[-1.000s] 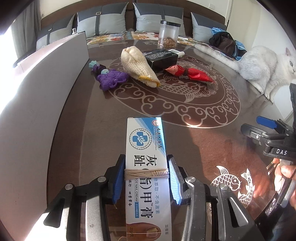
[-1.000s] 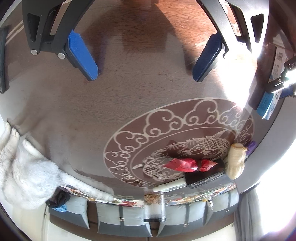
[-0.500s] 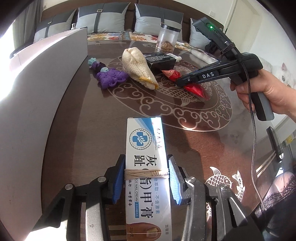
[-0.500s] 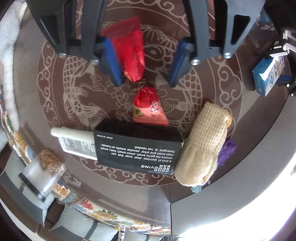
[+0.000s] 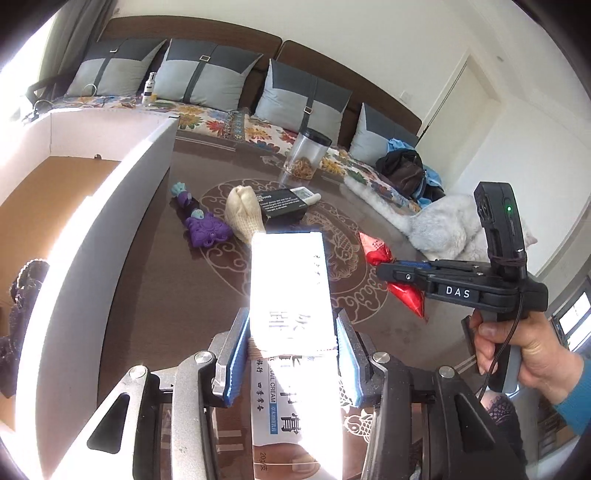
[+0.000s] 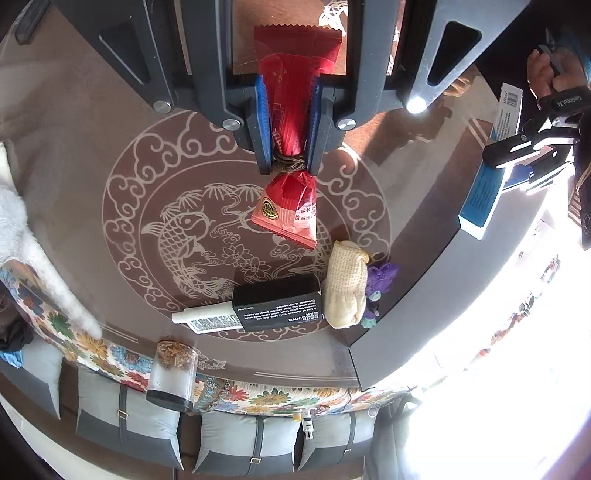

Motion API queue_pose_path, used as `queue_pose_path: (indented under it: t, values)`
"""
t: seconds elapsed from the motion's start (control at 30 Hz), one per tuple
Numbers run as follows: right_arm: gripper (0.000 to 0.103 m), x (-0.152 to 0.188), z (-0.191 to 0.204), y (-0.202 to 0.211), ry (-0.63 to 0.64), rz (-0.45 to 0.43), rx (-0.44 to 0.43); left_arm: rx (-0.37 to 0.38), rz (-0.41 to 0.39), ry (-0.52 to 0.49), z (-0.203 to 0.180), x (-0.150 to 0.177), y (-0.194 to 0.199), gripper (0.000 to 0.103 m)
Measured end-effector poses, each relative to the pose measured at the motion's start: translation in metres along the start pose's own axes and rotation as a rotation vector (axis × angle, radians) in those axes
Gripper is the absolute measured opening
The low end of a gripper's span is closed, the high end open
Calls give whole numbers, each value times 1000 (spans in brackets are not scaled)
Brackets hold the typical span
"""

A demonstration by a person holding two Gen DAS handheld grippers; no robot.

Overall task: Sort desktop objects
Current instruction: 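Carry the nail cream box and red packet over the white cardboard box, then open both tools to drop the box and packet into the cardboard box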

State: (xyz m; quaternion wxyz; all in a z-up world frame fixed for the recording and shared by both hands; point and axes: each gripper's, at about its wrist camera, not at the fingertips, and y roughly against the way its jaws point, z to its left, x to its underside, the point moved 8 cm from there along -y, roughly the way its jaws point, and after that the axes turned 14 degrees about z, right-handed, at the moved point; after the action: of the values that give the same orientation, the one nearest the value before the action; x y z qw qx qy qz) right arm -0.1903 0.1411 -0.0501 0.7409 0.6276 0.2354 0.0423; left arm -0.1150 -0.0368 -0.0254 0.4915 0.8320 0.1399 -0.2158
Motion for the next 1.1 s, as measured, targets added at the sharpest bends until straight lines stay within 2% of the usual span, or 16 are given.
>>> queue_pose_path:
  t: [0.07,0.17,0.27,0.33,0.47,0.6,0.63,0.73,0.83,0.93,1.03,1.1]
  values:
    - [18,-6,20,16,16,-39,-9,16,-55,16,3,-9,32,43]
    - [18,-28,64,38,56,-107,-51,-16,-130,43,26,-22,82,43]
    - [18,-61,128,57,112,-174,-121,-101,-167,96,74,-33,120,43]
    - [19,-87,173,60,151,-197,-172,-176,-164,149,114,-38,135,43]
    - [19,-132,258,46,218,-208,-225,-294,-93,247,187,-37,135,43]
    - [20,-160,311,7,249,-169,-187,-371,63,332,234,-20,107,44]
    - [24,-163,318,-7,248,-144,-185,-378,103,360,243,-15,100,45]
    - [66,-164,320,-40,215,-74,-135,-375,143,407,253,-3,88,48]
    - [70,-152,306,-34,190,-130,-135,-392,83,405,248,8,98,70]
    - [84,-128,278,-12,183,-221,-96,-398,9,384,230,14,116,71]
    - [101,-90,226,9,162,-308,10,-362,-43,338,197,11,123,71]
    - [103,-58,180,9,120,-314,84,-336,-67,280,164,7,123,71]
